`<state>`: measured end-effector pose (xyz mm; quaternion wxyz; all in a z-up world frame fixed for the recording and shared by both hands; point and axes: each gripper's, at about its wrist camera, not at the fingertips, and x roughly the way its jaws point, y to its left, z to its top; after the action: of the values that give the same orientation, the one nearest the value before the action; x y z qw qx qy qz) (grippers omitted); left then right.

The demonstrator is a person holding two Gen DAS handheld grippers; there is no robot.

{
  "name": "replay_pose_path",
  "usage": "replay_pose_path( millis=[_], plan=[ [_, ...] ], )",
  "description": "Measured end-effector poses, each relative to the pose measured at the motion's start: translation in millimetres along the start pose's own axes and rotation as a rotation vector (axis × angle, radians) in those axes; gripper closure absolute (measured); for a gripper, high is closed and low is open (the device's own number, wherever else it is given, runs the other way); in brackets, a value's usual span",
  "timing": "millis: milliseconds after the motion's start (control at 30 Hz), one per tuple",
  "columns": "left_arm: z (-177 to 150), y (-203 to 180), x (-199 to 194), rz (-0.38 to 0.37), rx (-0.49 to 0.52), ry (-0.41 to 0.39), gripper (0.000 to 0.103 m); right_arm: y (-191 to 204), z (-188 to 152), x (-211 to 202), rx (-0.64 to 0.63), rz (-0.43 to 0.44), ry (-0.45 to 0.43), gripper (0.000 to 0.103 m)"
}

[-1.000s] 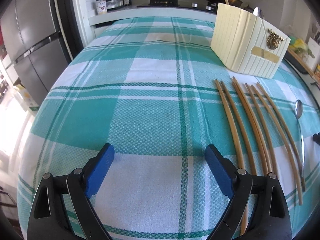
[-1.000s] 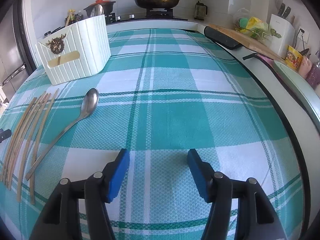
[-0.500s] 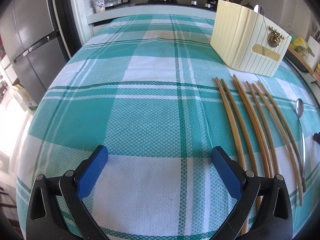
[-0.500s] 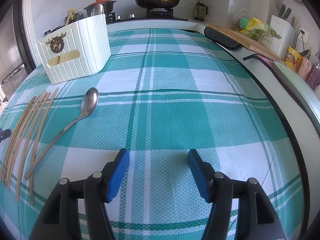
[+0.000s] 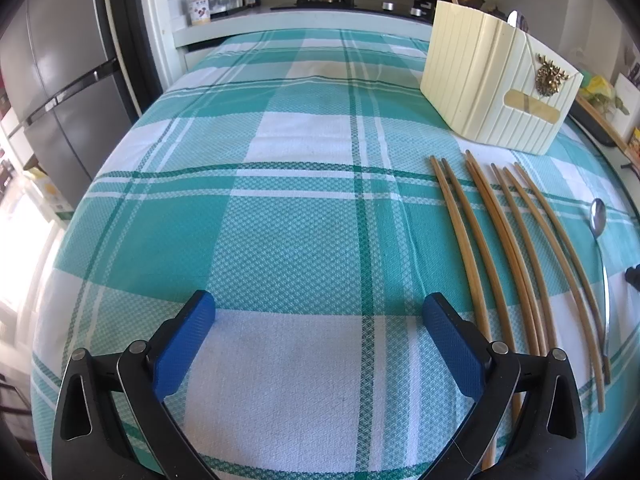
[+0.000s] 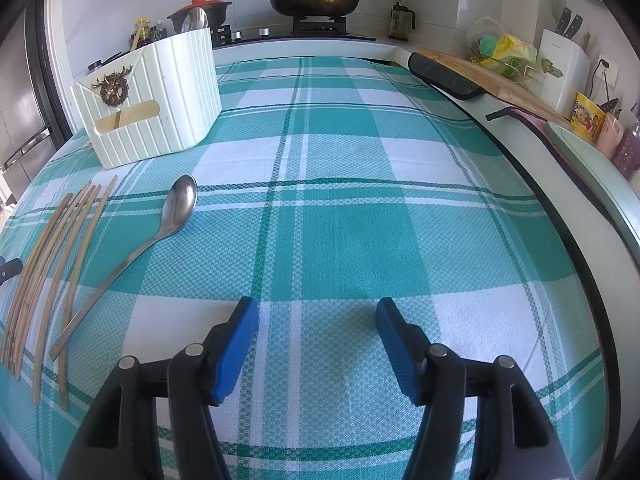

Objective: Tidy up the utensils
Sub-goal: 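Withdraw left gripper over the chopsticks while right gripper returns toward the remaining spoon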

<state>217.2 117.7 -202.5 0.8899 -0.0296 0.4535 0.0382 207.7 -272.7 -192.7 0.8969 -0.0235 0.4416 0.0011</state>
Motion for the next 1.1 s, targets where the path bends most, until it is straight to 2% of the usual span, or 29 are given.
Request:
replay_pose_path(
  millis=[1033, 1100],
  plan=[
    [0.2, -0.6, -0.6, 0.004, -0.003, 0.000, 0.000, 0.0, -0.3, -0.4, 0.002, 0.002, -0.001, 0.039],
    [0.2, -0.7, -0.6, 0.004, -0.003, 0.000, 0.000, 1.0, 1.4, -3.3, 0.060, -0.009, 0.024, 0.037]
  ],
)
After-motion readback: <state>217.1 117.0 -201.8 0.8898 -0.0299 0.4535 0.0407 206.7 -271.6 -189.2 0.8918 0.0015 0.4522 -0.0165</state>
